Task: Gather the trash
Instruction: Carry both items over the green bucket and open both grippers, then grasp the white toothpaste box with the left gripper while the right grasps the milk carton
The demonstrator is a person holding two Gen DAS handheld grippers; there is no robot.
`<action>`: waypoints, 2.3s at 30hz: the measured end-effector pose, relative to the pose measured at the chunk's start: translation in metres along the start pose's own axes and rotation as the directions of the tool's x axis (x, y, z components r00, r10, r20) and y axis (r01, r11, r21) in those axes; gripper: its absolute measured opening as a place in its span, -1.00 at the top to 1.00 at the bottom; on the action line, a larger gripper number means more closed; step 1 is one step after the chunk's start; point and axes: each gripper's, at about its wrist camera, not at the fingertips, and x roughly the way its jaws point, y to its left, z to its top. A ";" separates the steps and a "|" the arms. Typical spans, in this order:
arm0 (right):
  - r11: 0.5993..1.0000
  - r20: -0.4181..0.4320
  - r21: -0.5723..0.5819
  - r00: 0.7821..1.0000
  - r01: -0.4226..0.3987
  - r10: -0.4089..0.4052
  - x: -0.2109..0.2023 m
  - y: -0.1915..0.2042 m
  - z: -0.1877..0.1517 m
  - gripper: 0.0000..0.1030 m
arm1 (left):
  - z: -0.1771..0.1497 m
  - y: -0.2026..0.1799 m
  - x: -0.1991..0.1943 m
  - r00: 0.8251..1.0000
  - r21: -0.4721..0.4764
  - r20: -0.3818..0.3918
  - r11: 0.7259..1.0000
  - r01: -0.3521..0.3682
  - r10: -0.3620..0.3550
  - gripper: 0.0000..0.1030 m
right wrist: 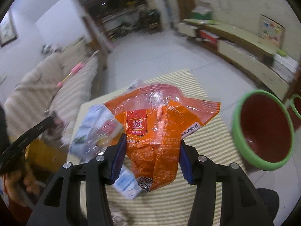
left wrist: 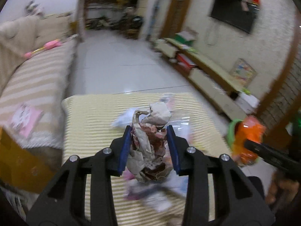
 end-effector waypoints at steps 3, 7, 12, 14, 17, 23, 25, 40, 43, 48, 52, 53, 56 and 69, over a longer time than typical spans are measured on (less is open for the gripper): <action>0.995 0.038 0.062 0.996 0.080 -0.082 -0.009 -0.040 0.005 0.04 | 0.011 -0.043 0.017 0.991 0.033 -0.022 0.990 0.136 -0.136 0.30; 0.973 0.079 0.164 0.981 0.163 -0.177 -0.022 -0.096 0.010 0.04 | 0.020 -0.107 0.052 0.955 0.077 -0.065 0.953 0.293 -0.289 0.29; 0.934 0.098 0.286 0.963 0.216 -0.253 -0.034 -0.163 0.008 0.04 | 0.022 -0.204 0.111 0.877 0.115 -0.179 0.876 0.469 -0.446 0.29; 0.920 0.095 0.322 0.960 0.221 -0.264 -0.037 -0.189 0.007 0.04 | 0.020 -0.242 0.133 0.853 0.148 -0.223 0.849 0.507 -0.471 0.29; 0.905 0.082 0.364 0.960 0.221 -0.268 -0.037 -0.221 0.007 0.04 | 0.014 -0.280 0.154 0.830 0.174 -0.264 0.822 0.542 -0.491 0.29; 0.897 0.069 0.373 0.957 0.238 -0.282 -0.038 -0.258 0.003 -0.09 | 0.000 -0.325 0.180 0.814 0.222 -0.321 0.797 0.562 -0.485 -0.02; 0.884 0.063 0.381 0.947 0.270 -0.316 -0.037 -0.260 0.001 -0.23 | 0.000 -0.330 0.186 0.823 0.232 -0.317 0.803 0.549 -0.472 -0.55; 0.926 0.056 0.246 0.950 0.286 -0.308 -0.023 -0.185 0.004 -0.61 | 0.021 -0.195 0.086 0.958 0.236 -0.081 0.929 0.285 -0.274 -0.78; 0.953 0.009 0.194 0.971 0.233 -0.240 -0.011 -0.145 0.002 -0.61 | 0.022 -0.138 0.066 0.990 0.190 -0.040 0.972 0.138 -0.133 -0.79; 0.985 -0.086 0.029 0.982 0.170 -0.167 0.014 -0.072 -0.009 -0.61 | 0.020 -0.052 0.061 0.996 0.072 -0.028 0.994 -0.087 0.089 -0.79; 0.990 -0.158 -0.066 0.978 0.126 -0.135 0.036 -0.025 -0.021 -0.61 | 0.014 0.000 0.073 0.984 -0.011 -0.125 0.992 -0.129 0.127 -0.79; 0.990 -0.173 -0.077 0.976 0.119 -0.130 0.041 -0.018 -0.023 -0.61 | 0.011 0.007 0.077 0.981 -0.019 -0.148 0.992 -0.128 0.124 -0.79; 0.989 -0.206 -0.103 0.971 0.103 -0.123 0.053 -0.002 -0.024 -0.61 | -0.002 0.020 0.087 0.973 -0.025 -0.207 0.993 -0.111 0.104 -0.79; 0.975 -0.321 -0.212 0.938 0.062 -0.130 0.086 0.046 -0.043 -0.61 | -0.034 0.038 0.120 0.943 -0.189 -0.288 0.976 0.112 -0.164 -0.43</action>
